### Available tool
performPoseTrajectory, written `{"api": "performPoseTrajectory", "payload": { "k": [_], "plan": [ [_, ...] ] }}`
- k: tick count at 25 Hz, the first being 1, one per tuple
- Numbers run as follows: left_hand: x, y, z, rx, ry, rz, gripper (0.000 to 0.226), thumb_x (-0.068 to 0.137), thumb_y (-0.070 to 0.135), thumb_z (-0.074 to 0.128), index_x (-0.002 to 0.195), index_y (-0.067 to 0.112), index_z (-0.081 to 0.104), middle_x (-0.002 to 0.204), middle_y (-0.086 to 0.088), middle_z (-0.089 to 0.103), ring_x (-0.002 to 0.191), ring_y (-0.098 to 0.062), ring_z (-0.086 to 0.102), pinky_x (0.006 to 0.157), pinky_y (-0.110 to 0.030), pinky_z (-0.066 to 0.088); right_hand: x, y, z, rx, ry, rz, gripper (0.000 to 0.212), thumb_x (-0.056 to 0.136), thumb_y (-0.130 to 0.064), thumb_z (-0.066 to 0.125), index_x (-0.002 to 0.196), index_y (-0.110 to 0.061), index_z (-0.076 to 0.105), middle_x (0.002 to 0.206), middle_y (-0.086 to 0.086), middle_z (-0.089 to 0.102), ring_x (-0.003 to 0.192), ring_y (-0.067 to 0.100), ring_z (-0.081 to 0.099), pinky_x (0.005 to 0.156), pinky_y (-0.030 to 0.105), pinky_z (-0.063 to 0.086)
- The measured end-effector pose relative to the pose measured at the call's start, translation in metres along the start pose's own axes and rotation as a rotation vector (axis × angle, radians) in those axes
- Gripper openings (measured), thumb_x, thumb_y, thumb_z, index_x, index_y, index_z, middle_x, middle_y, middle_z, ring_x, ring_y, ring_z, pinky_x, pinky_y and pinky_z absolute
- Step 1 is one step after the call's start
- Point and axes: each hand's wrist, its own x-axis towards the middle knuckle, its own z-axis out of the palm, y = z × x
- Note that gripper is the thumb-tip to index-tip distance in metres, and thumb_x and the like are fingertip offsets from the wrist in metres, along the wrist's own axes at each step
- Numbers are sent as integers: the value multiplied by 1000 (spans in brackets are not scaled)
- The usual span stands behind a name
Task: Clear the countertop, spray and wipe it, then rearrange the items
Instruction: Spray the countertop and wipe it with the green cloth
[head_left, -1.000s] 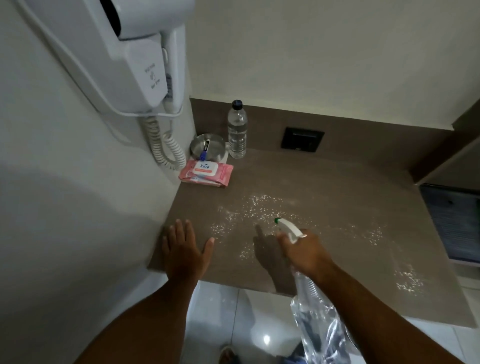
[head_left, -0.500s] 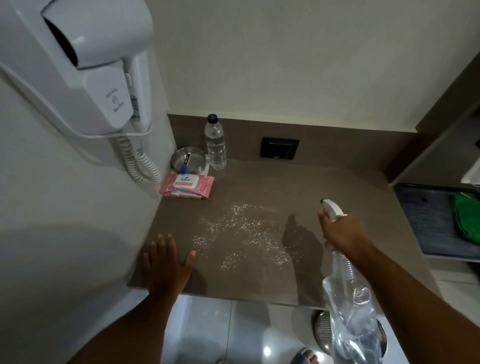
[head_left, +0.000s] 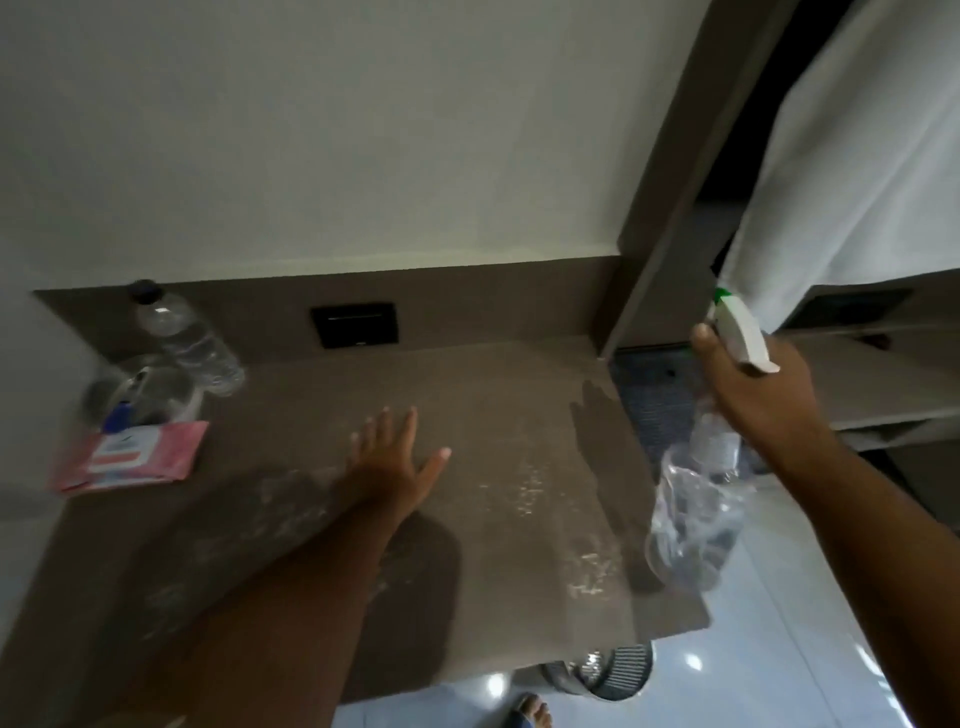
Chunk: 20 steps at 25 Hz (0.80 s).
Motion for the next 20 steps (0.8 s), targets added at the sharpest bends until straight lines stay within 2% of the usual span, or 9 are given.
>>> {"api": "performPoseTrajectory", "payload": {
  "k": [3,5,9,11,13,15,18,20],
  "plan": [
    [55,86,23,35,-48,161,85,87,76,29,156,32,9,164,-9,6,150,-29,5,120,-47,2,30,32,-10,98,114,-75,34,94,-48,55,90,-15,63,77,6,66,72,18,67,67,34,56],
    [83,127,41,72,-60,215,85,86,77,28,155,32,10,164,-11,6,150,-31,6,121,-48,3,54,50,-9,231,160,-83,25,94,-46,56,106,-26,62,78,-1,66,72,5,65,69,32,58],
    [109,150,68,163,-70,185,86,81,82,13,154,37,7,164,-9,1,150,-31,1,120,-48,-1,93,73,5,338,154,-76,19,91,-53,57,108,-44,59,84,-1,68,74,8,65,64,28,56],
    [112,148,73,180,-30,172,86,80,83,8,154,39,7,164,-8,0,150,-30,0,120,-47,-1,107,80,18,354,153,-78,16,92,-50,58,99,-36,62,80,4,64,68,10,60,60,32,52],
    [111,148,74,182,-2,173,85,81,84,9,153,39,9,164,-8,5,150,-29,3,120,-47,2,119,88,28,342,152,-83,22,93,-44,58,94,-21,60,73,4,57,63,9,52,54,29,45],
    [111,150,73,184,21,173,84,81,83,12,153,39,13,164,-9,8,150,-29,7,120,-47,4,127,96,33,317,149,-83,27,94,-41,59,92,-14,57,70,2,53,61,8,49,53,25,42],
    [111,150,72,194,16,171,84,81,83,12,153,40,13,164,-9,8,150,-29,7,120,-47,5,135,106,36,290,144,-61,34,92,-42,61,108,-12,57,78,-6,58,68,5,53,61,24,46],
    [112,150,72,198,21,175,84,81,83,12,153,40,13,164,-9,8,150,-29,6,120,-47,5,143,113,33,219,117,-48,46,88,-48,64,122,-23,48,87,-17,57,76,-1,56,67,18,48]
  ]
}}
